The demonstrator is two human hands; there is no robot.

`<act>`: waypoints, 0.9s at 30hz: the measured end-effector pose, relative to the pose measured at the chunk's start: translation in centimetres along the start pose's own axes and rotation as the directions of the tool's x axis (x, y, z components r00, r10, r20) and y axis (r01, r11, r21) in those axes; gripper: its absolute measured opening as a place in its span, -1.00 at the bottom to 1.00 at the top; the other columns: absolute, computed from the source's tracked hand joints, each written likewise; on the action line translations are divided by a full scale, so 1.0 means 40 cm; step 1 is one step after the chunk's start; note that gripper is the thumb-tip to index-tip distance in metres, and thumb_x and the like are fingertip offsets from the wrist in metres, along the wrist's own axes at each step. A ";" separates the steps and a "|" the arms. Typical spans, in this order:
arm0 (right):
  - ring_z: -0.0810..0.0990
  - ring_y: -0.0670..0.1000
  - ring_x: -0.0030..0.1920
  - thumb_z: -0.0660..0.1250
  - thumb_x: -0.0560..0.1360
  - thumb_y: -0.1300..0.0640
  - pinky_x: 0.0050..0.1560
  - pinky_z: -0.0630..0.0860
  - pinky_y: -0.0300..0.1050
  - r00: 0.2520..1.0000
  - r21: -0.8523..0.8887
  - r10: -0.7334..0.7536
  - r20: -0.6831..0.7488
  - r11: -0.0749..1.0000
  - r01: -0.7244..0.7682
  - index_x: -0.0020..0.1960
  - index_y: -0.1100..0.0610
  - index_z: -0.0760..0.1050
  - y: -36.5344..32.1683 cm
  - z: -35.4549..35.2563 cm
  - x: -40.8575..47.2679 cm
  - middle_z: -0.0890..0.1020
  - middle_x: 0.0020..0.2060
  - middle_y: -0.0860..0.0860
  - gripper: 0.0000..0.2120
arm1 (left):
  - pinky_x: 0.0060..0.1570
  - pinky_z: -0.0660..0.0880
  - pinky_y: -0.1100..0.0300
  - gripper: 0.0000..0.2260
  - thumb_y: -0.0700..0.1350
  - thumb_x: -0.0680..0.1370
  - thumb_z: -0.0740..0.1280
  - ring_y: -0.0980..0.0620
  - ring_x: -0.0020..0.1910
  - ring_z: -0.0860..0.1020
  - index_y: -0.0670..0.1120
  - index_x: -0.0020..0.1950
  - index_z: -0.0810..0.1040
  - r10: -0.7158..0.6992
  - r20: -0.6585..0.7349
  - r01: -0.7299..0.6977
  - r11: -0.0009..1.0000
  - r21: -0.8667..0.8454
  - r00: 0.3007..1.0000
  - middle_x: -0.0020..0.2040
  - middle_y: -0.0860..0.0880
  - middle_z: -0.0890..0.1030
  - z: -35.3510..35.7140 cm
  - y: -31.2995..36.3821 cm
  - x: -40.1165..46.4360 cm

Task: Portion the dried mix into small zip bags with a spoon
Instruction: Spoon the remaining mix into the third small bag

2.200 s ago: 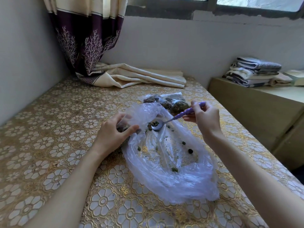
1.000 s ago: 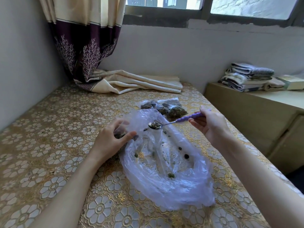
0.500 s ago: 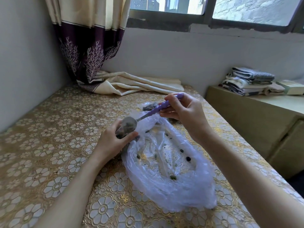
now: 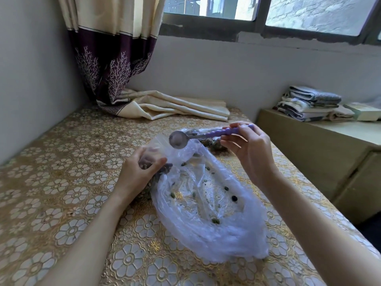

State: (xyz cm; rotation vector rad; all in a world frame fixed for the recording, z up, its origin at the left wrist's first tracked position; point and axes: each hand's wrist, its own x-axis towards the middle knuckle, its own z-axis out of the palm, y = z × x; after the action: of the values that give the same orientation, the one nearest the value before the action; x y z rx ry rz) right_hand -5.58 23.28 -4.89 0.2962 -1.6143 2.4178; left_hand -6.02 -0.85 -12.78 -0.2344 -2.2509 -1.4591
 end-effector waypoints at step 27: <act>0.38 -0.05 -0.43 0.05 0.64 0.26 -0.46 0.31 -0.29 0.985 -0.707 0.079 0.156 0.705 0.056 0.06 0.31 0.42 -0.038 -0.104 0.101 0.46 -0.37 0.09 -0.81 | -0.28 0.39 0.39 -0.64 0.18 0.32 0.35 0.16 -0.19 0.57 0.08 0.04 0.46 0.031 0.047 -0.035 0.995 0.089 0.998 -0.19 0.05 0.59 0.007 0.003 -0.001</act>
State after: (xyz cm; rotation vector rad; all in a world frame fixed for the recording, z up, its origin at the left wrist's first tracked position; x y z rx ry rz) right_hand -9.19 27.98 -3.94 0.3547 -2.4758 1.5998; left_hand -6.02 -0.55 -12.80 -0.2787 -2.3312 -1.3452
